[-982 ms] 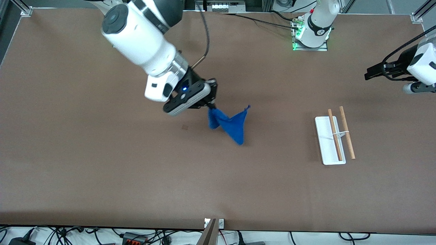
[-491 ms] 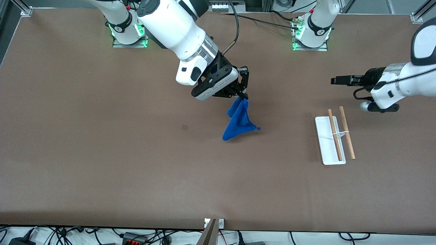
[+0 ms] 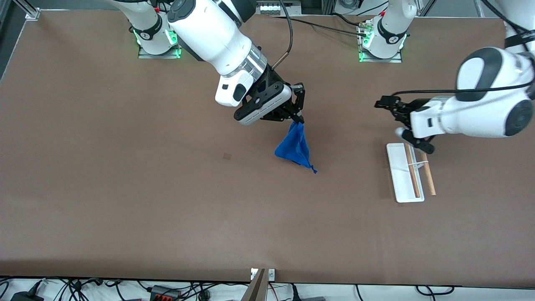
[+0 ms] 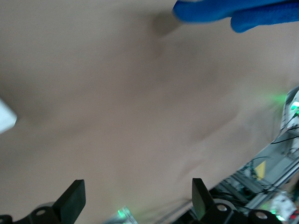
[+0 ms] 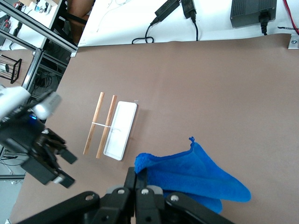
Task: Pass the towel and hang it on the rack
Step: 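Grasp the hanging towel with the left gripper below the right gripper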
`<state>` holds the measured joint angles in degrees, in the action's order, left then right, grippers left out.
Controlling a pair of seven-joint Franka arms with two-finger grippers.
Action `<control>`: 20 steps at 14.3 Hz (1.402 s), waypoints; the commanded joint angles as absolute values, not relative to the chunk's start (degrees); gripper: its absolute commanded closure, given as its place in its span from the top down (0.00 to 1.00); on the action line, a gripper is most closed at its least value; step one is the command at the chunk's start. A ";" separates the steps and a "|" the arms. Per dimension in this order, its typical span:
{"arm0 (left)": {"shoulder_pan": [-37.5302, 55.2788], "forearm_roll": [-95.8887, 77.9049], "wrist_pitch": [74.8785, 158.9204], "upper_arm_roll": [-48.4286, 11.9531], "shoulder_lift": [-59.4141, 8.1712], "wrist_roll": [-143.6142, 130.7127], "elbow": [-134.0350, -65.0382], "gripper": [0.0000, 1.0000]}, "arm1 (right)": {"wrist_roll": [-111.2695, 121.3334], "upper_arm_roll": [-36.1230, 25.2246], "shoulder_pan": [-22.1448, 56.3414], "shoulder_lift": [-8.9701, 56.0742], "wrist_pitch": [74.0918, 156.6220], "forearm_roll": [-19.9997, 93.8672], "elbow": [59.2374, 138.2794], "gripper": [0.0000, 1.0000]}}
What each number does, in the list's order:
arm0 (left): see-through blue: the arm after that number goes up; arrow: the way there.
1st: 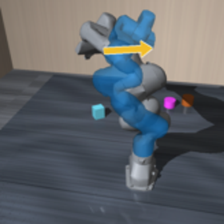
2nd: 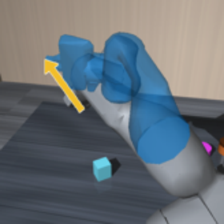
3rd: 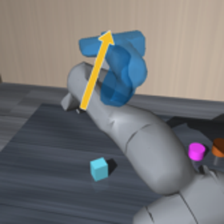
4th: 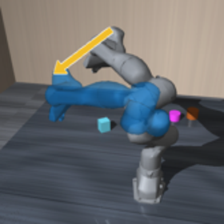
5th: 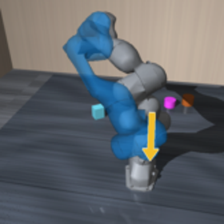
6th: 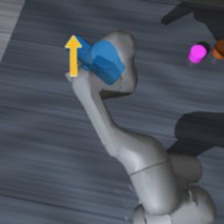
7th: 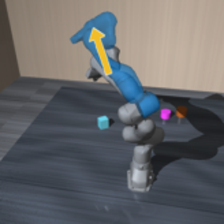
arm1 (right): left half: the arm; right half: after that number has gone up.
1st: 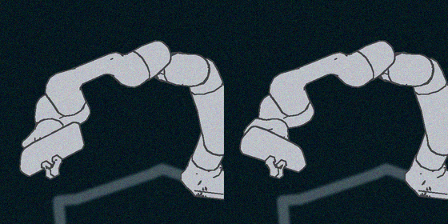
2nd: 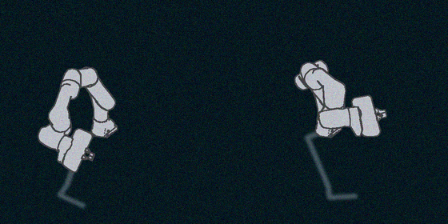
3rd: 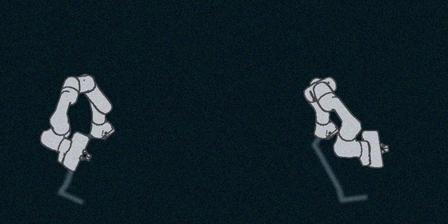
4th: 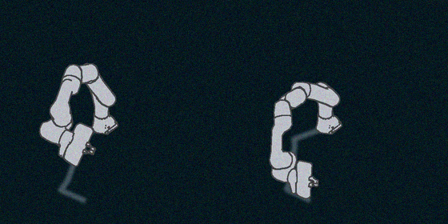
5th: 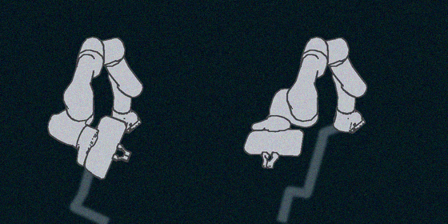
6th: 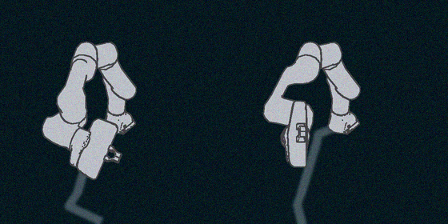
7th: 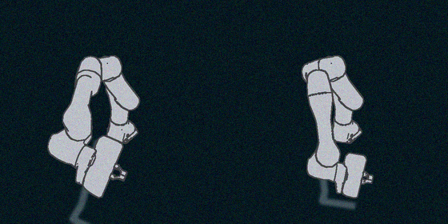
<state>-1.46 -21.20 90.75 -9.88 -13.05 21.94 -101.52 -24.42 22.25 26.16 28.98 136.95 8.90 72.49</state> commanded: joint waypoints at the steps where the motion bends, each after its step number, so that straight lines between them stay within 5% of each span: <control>1: -2.20 -23.19 100.95 -12.12 -11.86 34.06 -108.61 1.00 | -24.61 22.15 26.54 29.62 137.02 9.05 71.02 0.00; 8: -1.85 -25.31 127.23 -21.79 -12.57 41.83 -120.04 1.00 | -24.52 22.06 26.45 29.62 137.02 8.79 71.19 0.00; 13: -2.11 -33.62 143.32 -27.85 -19.58 55.06 -120.76 1.00 | -24.61 22.06 26.46 29.62 136.93 6.77 71.54 0.00; 20: -0.62 -44.47 148.71 -30.85 -25.75 68.72 -116.20 1.00 | -24.61 21.97 26.46 29.62 137.02 6.68 71.63 0.00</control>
<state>-0.72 -42.83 148.35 -30.25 -24.38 65.05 -118.95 -24.38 22.13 26.16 29.26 136.94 7.67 72.50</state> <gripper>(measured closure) 0.000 0.982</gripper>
